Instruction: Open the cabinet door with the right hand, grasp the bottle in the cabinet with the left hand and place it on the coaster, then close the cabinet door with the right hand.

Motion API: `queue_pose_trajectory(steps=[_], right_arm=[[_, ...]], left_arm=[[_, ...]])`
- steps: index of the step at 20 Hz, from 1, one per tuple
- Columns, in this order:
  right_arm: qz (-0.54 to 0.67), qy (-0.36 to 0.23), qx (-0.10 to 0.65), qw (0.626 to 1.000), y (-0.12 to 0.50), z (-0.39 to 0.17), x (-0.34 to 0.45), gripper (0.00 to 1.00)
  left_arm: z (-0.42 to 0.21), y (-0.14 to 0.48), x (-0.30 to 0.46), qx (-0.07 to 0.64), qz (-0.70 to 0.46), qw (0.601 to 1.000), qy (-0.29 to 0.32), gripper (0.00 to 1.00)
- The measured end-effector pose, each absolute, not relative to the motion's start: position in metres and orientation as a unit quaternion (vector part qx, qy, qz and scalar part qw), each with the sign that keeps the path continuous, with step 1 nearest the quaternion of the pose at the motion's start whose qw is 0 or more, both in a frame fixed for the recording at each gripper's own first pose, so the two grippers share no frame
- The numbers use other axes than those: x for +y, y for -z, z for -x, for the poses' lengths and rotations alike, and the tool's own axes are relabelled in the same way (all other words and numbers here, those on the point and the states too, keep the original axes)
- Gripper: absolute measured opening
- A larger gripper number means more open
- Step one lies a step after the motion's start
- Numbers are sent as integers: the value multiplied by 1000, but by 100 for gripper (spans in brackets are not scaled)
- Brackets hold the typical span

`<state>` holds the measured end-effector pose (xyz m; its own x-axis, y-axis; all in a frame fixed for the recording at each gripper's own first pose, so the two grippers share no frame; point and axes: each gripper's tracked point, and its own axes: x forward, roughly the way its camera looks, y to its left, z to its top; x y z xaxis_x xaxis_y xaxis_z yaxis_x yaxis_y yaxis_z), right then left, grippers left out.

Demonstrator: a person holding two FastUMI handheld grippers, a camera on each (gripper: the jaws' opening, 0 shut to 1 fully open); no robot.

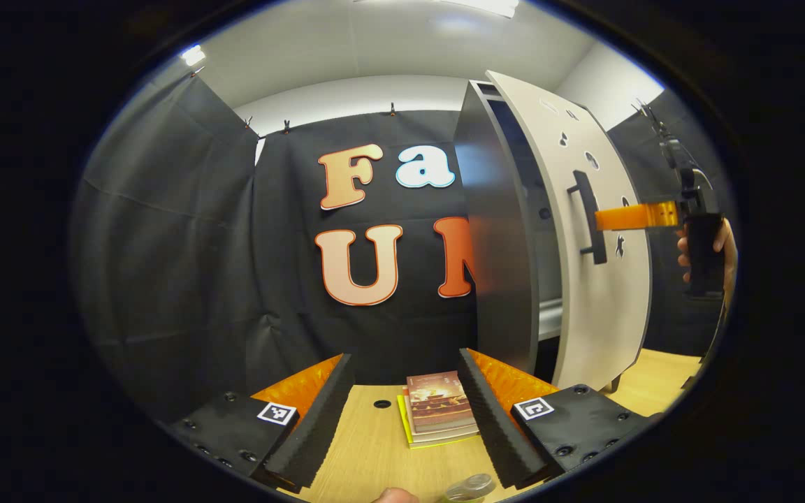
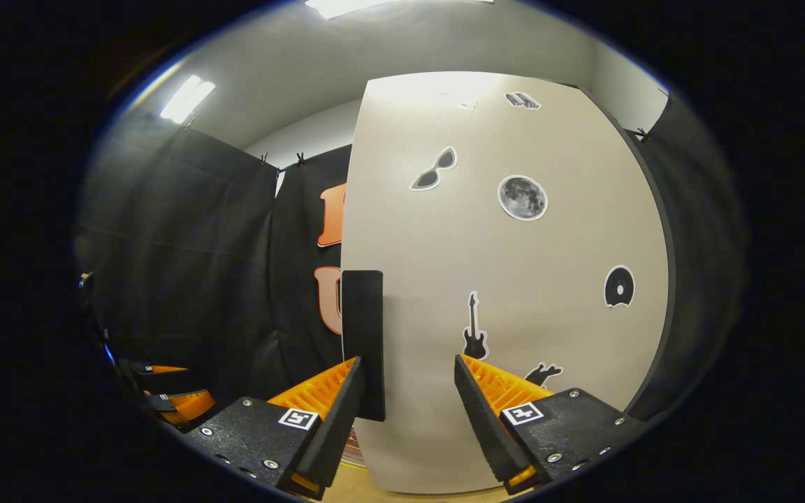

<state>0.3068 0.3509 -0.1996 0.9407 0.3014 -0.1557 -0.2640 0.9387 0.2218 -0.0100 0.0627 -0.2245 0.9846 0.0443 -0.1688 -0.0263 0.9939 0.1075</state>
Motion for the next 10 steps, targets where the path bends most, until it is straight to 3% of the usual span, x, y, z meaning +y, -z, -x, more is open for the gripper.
queue_pose_trajectory(steps=[10], right_arm=[[-48, -143, 85, 985, 205, -310, 353, 83]], left_arm=[[-15, 165, -3, 67, -39, 997, -10, 97]])
